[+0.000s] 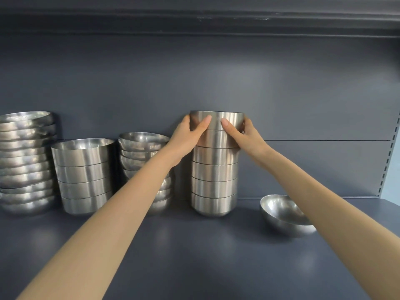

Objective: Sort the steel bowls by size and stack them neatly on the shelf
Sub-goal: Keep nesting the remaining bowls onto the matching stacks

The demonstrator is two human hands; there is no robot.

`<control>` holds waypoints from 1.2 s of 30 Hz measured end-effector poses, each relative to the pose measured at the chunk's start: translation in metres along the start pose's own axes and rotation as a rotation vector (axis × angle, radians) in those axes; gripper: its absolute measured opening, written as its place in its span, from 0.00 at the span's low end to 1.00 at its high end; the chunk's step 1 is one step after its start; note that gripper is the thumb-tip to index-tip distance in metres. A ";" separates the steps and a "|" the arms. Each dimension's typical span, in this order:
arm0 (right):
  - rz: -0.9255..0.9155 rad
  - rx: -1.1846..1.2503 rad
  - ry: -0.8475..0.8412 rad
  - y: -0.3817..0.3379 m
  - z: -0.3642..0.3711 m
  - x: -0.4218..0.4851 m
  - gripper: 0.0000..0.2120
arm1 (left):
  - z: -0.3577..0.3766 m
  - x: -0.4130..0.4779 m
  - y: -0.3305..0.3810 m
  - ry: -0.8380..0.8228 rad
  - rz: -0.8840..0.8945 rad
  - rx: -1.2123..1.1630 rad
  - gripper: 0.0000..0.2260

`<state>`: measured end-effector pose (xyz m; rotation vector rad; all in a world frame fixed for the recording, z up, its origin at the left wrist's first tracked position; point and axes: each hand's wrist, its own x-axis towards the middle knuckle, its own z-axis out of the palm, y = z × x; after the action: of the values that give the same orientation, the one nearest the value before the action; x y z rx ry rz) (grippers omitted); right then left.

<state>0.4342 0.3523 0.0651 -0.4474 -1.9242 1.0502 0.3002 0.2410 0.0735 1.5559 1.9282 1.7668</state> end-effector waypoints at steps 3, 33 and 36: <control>0.045 -0.038 -0.029 0.009 -0.003 -0.007 0.26 | 0.004 -0.007 -0.010 -0.035 -0.042 0.053 0.35; 0.499 -0.246 0.092 0.068 -0.098 -0.169 0.49 | 0.107 -0.132 -0.031 -0.685 -0.131 0.165 0.42; 0.498 -0.191 0.018 0.074 -0.100 -0.173 0.39 | 0.122 -0.120 -0.035 -0.674 -0.213 0.139 0.45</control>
<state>0.6061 0.3326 -0.0601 -1.0811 -1.9516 1.1639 0.4167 0.2471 -0.0567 1.6263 1.7921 0.8746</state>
